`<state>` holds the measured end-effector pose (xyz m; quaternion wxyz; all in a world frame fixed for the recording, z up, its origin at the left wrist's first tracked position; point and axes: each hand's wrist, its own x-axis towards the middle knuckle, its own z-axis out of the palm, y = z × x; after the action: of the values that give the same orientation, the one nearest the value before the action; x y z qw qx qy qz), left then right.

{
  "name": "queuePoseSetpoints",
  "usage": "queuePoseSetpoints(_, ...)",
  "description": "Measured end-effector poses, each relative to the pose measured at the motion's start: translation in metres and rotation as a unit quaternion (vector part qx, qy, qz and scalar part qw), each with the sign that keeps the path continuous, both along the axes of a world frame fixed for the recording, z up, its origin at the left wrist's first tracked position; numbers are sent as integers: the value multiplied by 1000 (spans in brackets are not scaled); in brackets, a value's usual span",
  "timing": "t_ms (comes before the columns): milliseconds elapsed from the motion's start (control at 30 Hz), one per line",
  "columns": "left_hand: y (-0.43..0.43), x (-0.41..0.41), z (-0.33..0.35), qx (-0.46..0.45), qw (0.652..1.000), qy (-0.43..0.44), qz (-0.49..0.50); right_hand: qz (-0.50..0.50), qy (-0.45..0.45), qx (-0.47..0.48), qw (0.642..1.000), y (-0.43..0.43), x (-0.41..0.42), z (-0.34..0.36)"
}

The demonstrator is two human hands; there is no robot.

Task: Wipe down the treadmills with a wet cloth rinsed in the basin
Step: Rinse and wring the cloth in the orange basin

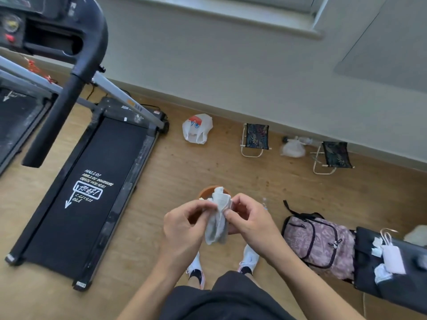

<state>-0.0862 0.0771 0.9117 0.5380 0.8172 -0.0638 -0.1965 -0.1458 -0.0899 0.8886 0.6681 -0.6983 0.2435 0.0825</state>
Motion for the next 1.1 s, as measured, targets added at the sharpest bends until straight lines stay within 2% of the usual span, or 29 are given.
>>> queuePoseSetpoints(100,3,-8,-4,0,996,5,93,-26,6,-11,1000,-8,-5,-5)
queuePoseSetpoints(200,11,-4,-4,-77,976,59,195,-40,5,-15,999,-16,-12,-8)
queuePoseSetpoints(300,15,4,-1,-126,965,78,214,-48,0,7,999,-18,-23,-11)
queuePoseSetpoints(433,15,10,11,-150,973,39,172,-33,-3,43,999,-15,-40,-13)
queuePoseSetpoints(567,22,28,23,-172,973,20,150,-73,3,59,996,-22,-59,-15)
queuePoseSetpoints(667,24,35,32,-196,976,33,86,-50,10,1,999,-32,-69,-18)
queuePoseSetpoints(800,11,31,49,-167,985,7,-34,52,22,-133,989,-40,-67,-15)
queuePoseSetpoints(867,1,27,56,-148,986,-14,-73,44,-9,-172,984,-40,-58,-8)
queuePoseSetpoints(967,-13,22,65,-123,985,-30,-116,9,-112,-131,985,-32,-38,22)
queuePoseSetpoints(1100,-21,19,79,-130,975,-46,-173,101,-199,-145,964,-18,-12,46)
